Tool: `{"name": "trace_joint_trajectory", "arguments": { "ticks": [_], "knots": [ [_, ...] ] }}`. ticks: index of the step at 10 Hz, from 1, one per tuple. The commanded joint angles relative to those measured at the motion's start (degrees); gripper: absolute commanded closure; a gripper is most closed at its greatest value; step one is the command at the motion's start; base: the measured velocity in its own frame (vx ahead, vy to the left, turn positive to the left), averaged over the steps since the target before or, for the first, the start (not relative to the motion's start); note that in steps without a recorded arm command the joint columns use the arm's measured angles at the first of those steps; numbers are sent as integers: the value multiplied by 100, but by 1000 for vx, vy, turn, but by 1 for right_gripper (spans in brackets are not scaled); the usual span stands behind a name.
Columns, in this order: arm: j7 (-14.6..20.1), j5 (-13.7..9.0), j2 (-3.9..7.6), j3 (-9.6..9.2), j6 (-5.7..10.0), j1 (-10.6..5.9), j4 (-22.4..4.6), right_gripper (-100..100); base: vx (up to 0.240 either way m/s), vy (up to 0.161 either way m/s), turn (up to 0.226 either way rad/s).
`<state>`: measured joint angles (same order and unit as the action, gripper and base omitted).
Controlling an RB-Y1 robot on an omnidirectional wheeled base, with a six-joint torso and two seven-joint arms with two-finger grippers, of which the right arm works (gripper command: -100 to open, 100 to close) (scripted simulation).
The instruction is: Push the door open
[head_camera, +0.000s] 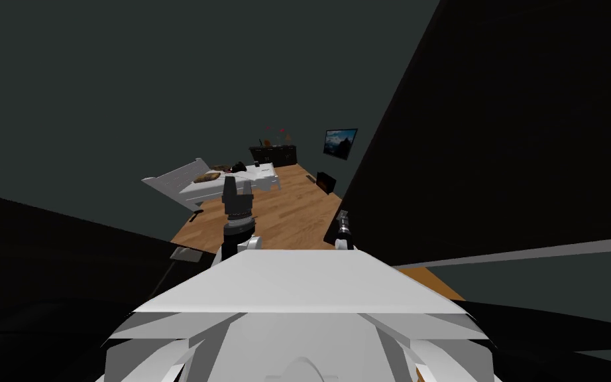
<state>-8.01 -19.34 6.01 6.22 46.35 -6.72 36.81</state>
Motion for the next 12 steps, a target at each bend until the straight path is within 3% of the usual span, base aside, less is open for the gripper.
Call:
{"name": "trace_joint_trajectory", "arguments": {
  "ticks": [1, 3, 4, 11, 12],
  "knots": [
    [-23, -72, 70, 124, -40, 7, 46, 100, 212, 47, -60],
    [-54, -130, 87, 219, -51, -1, 37, 100, 207, 50, -61],
    [-45, -110, 60, 178, -45, -25, -26, 100, 86, 18, -23],
    [-223, -434, 172, 639, 14, 4, -62, 100, 199, 3, -44],
    [-223, -434, 172, 639, 14, 4, -62, 100, 151, 2, -49]
  ]
}}
